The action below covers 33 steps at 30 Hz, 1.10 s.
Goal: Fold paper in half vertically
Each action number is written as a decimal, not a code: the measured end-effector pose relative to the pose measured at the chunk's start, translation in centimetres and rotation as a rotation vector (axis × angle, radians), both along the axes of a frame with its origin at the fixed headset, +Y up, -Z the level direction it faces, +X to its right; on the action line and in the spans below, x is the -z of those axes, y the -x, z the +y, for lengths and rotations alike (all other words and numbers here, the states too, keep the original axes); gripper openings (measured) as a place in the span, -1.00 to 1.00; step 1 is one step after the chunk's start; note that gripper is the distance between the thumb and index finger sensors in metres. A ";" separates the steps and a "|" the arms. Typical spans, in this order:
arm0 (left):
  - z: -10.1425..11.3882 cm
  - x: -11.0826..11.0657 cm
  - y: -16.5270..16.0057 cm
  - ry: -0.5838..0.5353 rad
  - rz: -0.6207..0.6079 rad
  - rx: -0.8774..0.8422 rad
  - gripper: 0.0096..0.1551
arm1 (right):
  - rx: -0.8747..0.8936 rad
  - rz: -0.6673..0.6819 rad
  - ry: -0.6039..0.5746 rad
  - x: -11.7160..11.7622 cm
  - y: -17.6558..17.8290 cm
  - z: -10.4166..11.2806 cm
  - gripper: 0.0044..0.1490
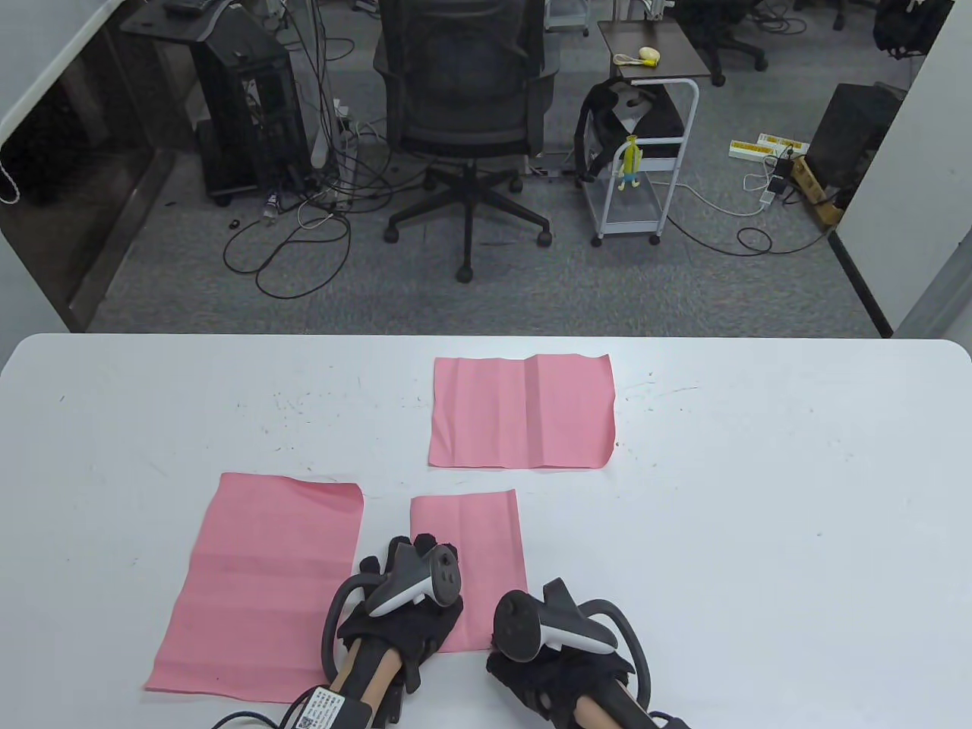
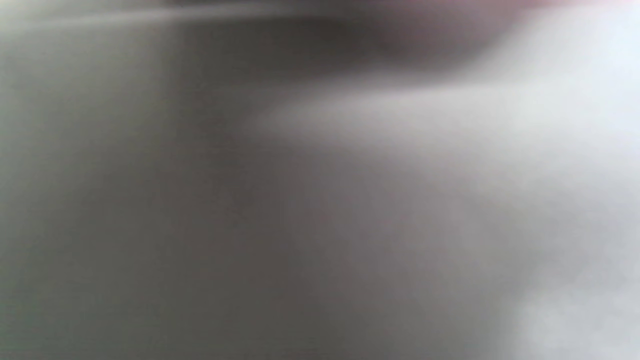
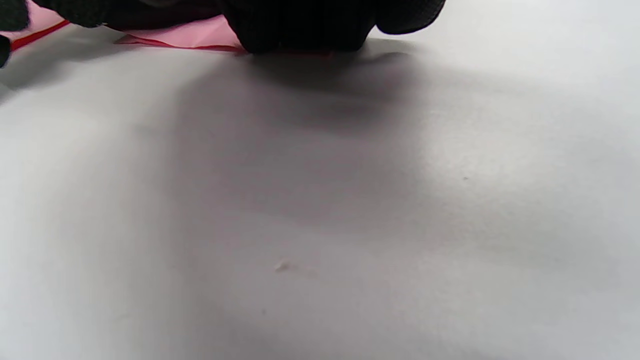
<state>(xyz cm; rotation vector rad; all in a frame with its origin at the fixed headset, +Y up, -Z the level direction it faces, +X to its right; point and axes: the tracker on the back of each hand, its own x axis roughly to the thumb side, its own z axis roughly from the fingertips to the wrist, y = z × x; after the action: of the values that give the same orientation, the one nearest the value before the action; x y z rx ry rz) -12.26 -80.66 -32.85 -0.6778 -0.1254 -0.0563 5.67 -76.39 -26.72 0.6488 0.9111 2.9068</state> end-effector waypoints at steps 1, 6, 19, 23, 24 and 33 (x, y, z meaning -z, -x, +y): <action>0.0 0.0 0.0 -0.001 0.000 0.000 -0.11 | 0.000 -0.003 -0.004 0.0 0.0 0.0 -0.27; 0.0 0.0 0.0 -0.001 0.000 -0.001 -0.11 | 0.024 -0.031 0.019 0.5 -0.2 0.1 -0.30; -0.1 0.0 0.0 0.000 0.000 -0.008 -0.11 | 0.232 -0.551 0.073 8.8 -2.8 -1.3 -0.07; -0.1 0.0 0.0 -0.001 -0.001 -0.007 -0.11 | 0.156 -0.530 0.069 9.1 -2.3 -3.1 -0.05; -0.1 0.0 0.0 0.001 -0.001 -0.007 -0.11 | 0.098 -0.505 0.058 9.1 -2.1 -3.1 -0.05; -0.1 0.0 0.1 0.003 -0.001 -0.010 -0.11 | 0.119 -0.442 0.042 8.3 -1.6 -3.3 -0.06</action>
<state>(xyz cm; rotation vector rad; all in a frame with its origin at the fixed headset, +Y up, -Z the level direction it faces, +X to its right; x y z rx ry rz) -12.32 -80.79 -32.83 -0.6799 -0.1296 -0.0468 7.23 -79.65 -35.01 0.0448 0.8368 2.7419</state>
